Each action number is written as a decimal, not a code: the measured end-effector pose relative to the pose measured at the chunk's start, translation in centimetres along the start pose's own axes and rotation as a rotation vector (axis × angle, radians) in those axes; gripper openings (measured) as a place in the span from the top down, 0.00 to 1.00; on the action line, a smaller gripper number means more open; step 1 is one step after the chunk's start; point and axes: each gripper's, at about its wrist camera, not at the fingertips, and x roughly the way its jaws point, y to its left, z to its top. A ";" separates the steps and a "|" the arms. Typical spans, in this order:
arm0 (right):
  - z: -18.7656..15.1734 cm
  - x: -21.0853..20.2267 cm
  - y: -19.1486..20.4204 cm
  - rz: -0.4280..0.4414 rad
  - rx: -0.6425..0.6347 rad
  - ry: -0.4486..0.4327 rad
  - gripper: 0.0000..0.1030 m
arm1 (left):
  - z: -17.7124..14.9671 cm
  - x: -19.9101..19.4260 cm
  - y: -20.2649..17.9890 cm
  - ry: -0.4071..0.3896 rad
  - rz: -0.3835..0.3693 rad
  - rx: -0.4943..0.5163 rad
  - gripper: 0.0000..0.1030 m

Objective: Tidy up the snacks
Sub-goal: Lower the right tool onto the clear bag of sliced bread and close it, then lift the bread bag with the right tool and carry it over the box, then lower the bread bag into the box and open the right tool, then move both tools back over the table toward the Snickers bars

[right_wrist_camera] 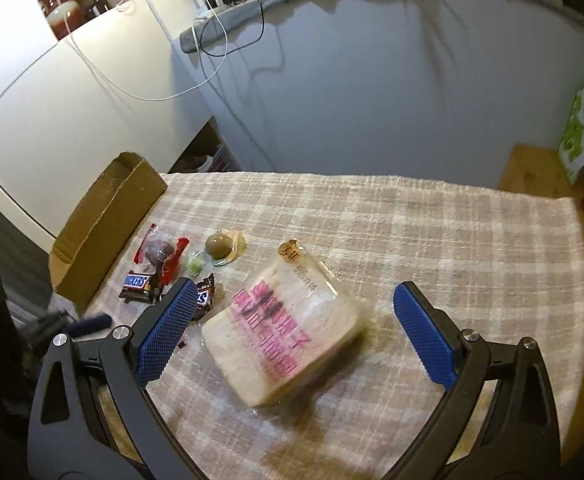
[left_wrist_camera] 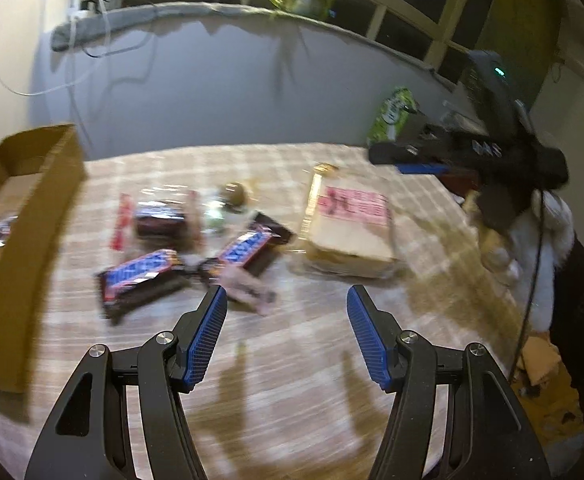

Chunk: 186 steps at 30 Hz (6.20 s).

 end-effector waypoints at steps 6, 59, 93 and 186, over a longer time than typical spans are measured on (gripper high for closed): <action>1.0 2.7 -1.2 0.061 0.006 0.057 0.03 | 0.5 2.8 -2.0 0.054 -0.064 -0.025 0.40; -3.6 2.6 -3.0 0.146 0.092 0.117 0.51 | 1.8 8.2 -4.4 0.086 -0.073 -0.011 0.56; 0.5 -0.3 10.3 0.209 -0.094 0.001 0.51 | 2.0 -2.8 1.8 -0.152 0.083 -0.046 0.55; 0.9 3.5 15.3 0.000 -0.184 -0.013 0.03 | -0.7 -7.6 11.4 -0.181 0.179 -0.162 0.57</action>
